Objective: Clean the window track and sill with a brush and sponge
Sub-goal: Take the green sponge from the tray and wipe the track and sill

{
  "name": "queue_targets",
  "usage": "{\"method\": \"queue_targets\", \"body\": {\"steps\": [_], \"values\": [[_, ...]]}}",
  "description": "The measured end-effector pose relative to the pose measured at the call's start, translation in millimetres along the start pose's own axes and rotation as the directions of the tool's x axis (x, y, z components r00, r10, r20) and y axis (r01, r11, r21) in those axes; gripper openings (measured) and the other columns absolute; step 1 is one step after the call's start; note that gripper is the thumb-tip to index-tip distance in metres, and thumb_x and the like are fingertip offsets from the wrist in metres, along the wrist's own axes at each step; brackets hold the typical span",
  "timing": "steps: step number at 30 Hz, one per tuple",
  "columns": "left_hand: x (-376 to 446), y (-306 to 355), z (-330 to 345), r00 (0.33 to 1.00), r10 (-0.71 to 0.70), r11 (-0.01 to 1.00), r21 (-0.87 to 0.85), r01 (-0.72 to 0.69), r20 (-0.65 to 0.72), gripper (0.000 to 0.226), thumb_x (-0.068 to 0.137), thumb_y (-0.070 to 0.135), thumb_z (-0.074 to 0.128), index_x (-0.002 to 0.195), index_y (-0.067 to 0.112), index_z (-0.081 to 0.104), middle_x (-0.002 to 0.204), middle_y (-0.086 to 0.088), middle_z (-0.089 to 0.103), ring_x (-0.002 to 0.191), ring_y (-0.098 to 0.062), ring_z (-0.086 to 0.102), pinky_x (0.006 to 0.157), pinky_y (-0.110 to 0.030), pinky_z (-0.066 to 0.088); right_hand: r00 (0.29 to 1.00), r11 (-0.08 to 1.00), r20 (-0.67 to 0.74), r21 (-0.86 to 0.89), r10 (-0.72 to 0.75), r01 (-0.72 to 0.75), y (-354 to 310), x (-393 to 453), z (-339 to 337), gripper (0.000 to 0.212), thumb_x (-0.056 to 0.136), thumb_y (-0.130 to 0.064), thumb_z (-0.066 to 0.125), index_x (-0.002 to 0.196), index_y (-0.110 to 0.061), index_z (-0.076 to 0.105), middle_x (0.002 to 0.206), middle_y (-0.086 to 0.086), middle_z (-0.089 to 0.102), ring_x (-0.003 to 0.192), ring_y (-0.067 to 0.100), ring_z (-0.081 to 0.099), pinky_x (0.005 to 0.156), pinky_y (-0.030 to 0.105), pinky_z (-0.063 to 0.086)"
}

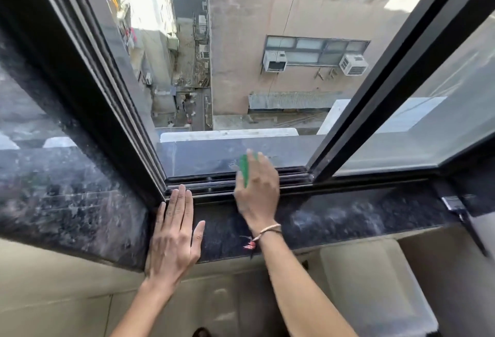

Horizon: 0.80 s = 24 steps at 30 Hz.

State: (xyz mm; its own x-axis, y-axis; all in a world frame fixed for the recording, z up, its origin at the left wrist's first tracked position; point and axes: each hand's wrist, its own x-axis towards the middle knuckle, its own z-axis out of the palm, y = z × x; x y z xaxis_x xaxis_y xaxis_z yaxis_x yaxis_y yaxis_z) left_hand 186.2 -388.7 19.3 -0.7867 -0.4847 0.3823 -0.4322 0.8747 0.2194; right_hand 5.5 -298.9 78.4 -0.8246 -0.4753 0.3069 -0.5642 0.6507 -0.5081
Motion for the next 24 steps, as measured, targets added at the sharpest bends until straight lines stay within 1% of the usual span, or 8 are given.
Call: {"method": "queue_targets", "body": {"steps": [3, 6, 10, 13, 16, 19, 21, 24], "values": [[-1.8, -2.8, 3.9, 1.0, 0.016, 1.0, 0.023, -0.016, -0.007, 0.067, 0.106, 0.035, 0.034, 0.158, -0.006, 0.033, 0.169, -0.022, 0.029, 0.157, -0.032, 0.028, 0.131, -0.045, 0.013, 0.943, 0.956, 0.158, 0.036, -0.292, 0.29, -35.4, -16.6, 18.6, 0.053, 0.09, -0.023, 0.061, 0.142, -0.02, 0.052, 0.144, 0.014, 0.057, 0.134, 0.032, 0.052, 0.116, 0.045, 0.04], [-1.1, -1.8, 3.2, 1.0, 0.007, 1.0, 0.028, -0.006, -0.003, 0.066, 0.104, 0.033, 0.036, 0.158, -0.006, 0.034, 0.169, -0.022, 0.029, 0.157, -0.032, 0.028, 0.131, -0.045, 0.012, 0.909, 0.921, 0.172, -0.018, -0.379, 0.388, 4.6, -5.5, 0.0, 0.054, 0.089, -0.019, 0.061, 0.143, -0.019, 0.053, 0.147, 0.015, 0.055, 0.137, 0.034, 0.05, 0.118, 0.046, 0.038], [-0.6, -0.1, 1.1, 0.999, -0.023, 0.999, 0.026, 0.022, 0.034, 0.068, 0.105, 0.036, 0.034, 0.16, -0.003, 0.03, 0.171, -0.019, 0.027, 0.158, -0.032, 0.029, 0.132, -0.044, 0.012, 0.989, 0.965, 0.044, -0.215, -0.142, 0.148, 72.8, 10.0, -28.5, 0.051, 0.095, -0.021, 0.055, 0.145, -0.018, 0.048, 0.151, 0.015, 0.052, 0.142, 0.033, 0.047, 0.122, 0.048, 0.033], [-0.9, 2.8, -0.6, 0.998, -0.034, 0.999, 0.022, 0.032, 0.052, 0.068, 0.106, 0.037, 0.031, 0.161, -0.002, 0.026, 0.171, -0.019, 0.024, 0.159, -0.03, 0.024, 0.133, -0.044, 0.011, 0.999, 0.971, -0.033, -0.239, 0.02, -0.028, 64.0, 9.4, -19.5, 0.052, 0.094, -0.02, 0.056, 0.146, -0.017, 0.048, 0.153, 0.019, 0.048, 0.143, 0.036, 0.044, 0.12, 0.05, 0.033], [-1.0, 2.7, -0.6, 0.997, -0.049, 0.999, 0.007, 0.049, 0.062, 0.067, 0.107, 0.037, 0.031, 0.162, -0.001, 0.025, 0.172, -0.018, 0.023, 0.16, -0.029, 0.022, 0.132, -0.046, 0.014, 0.984, 0.98, -0.084, -0.107, 0.157, -0.165, 12.1, 0.7, -1.8, 0.047, 0.095, -0.016, 0.058, 0.142, -0.016, 0.052, 0.15, 0.02, 0.052, 0.142, 0.036, 0.046, 0.119, 0.05, 0.035], [-1.4, 0.3, 2.4, 0.998, -0.033, 0.999, 0.026, 0.031, 0.06, 0.067, 0.109, 0.039, 0.026, 0.16, -0.004, 0.028, 0.17, -0.021, 0.026, 0.158, -0.031, 0.026, 0.131, -0.047, 0.015, 0.992, 0.996, 0.092, 0.038, -0.081, 0.078, -47.9, -20.2, 19.3, 0.043, 0.095, -0.01, 0.057, 0.138, -0.015, 0.056, 0.143, 0.018, 0.059, 0.138, 0.035, 0.051, 0.116, 0.051, 0.039], [-2.9, -2.2, 4.6, 0.999, -0.01, 0.999, 0.044, 0.008, 0.042, 0.067, 0.11, 0.039, 0.023, 0.159, -0.007, 0.031, 0.169, -0.023, 0.028, 0.157, -0.033, 0.029, 0.13, -0.048, 0.015, 0.965, 0.97, 0.209, 0.214, -0.157, 0.112, -67.1, -18.2, 19.1, 0.044, 0.093, -0.006, 0.058, 0.137, -0.011, 0.058, 0.139, 0.02, 0.062, 0.134, 0.038, 0.053, 0.114, 0.049, 0.041], [-4.0, -4.7, 7.8, 1.0, 0.019, 0.998, 0.052, -0.019, 0.004, 0.066, 0.108, 0.036, 0.03, 0.159, -0.007, 0.031, 0.169, -0.022, 0.028, 0.156, -0.035, 0.031, 0.13, -0.052, 0.018, 0.908, 0.754, 0.42, 0.597, -0.003, -0.273, -53.7, -2.9, -19.1, 0.044, 0.096, 0.0, 0.057, 0.139, -0.008, 0.056, 0.134, 0.012, 0.065, 0.123, 0.024, 0.061, 0.109, 0.025, 0.042]]}}
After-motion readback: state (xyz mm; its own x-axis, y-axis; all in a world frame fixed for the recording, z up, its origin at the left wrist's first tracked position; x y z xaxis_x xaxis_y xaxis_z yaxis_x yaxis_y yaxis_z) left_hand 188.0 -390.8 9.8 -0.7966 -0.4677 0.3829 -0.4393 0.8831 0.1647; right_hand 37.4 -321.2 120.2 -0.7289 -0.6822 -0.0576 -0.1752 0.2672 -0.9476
